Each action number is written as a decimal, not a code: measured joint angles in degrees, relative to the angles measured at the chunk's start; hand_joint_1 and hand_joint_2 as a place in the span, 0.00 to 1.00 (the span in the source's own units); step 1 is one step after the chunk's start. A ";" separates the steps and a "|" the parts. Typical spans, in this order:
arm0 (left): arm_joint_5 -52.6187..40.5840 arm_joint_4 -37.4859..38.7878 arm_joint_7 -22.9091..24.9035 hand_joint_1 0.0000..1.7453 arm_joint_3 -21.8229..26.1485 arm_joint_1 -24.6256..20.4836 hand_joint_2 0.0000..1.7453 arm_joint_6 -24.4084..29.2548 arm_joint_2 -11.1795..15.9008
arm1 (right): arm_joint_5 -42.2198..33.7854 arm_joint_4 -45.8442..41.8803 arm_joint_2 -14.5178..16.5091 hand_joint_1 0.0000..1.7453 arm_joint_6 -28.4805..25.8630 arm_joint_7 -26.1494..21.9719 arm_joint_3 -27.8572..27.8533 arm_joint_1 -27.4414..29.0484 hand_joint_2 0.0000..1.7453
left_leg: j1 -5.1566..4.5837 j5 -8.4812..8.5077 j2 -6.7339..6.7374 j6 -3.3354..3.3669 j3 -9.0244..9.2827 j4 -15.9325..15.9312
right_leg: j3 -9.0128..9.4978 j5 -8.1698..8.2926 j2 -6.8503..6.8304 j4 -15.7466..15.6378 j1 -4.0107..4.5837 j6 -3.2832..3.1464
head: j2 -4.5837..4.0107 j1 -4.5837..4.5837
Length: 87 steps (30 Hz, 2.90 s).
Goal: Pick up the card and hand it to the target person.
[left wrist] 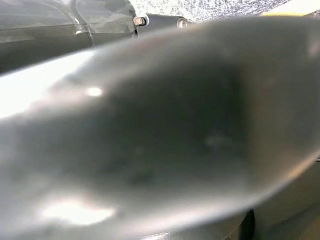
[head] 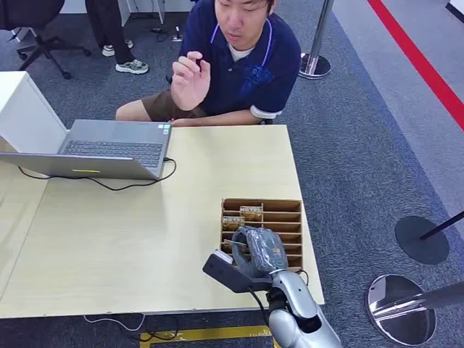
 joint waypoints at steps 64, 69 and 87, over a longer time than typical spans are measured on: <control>-0.65 0.00 0.14 0.00 0.00 0.00 0.00 0.30 0.00 | -2.33 2.05 0.73 0.79 0.55 -0.82 0.53 -1.37 1.00 | 0.00 0.00 0.00 0.00 -0.01 0.00 | 0.00 0.00 0.00 0.00 0.00 0.00 | 0.00 0.00; -0.65 0.00 0.59 0.00 0.00 0.01 0.00 0.46 0.02 | -3.09 3.44 1.32 0.73 0.59 -1.18 0.97 -1.87 1.00 | 0.01 0.00 0.00 0.00 -0.01 0.00 | 0.00 0.00 0.00 0.01 0.01 0.00 | 0.00 0.01; -0.62 0.00 1.14 0.00 0.00 0.01 0.00 0.66 0.04 | -3.91 4.99 1.58 0.73 0.45 -1.44 1.72 -2.88 1.00 | 0.01 0.00 0.00 0.00 0.00 0.00 | -0.01 0.00 0.00 0.00 0.01 0.00 | -0.01 0.00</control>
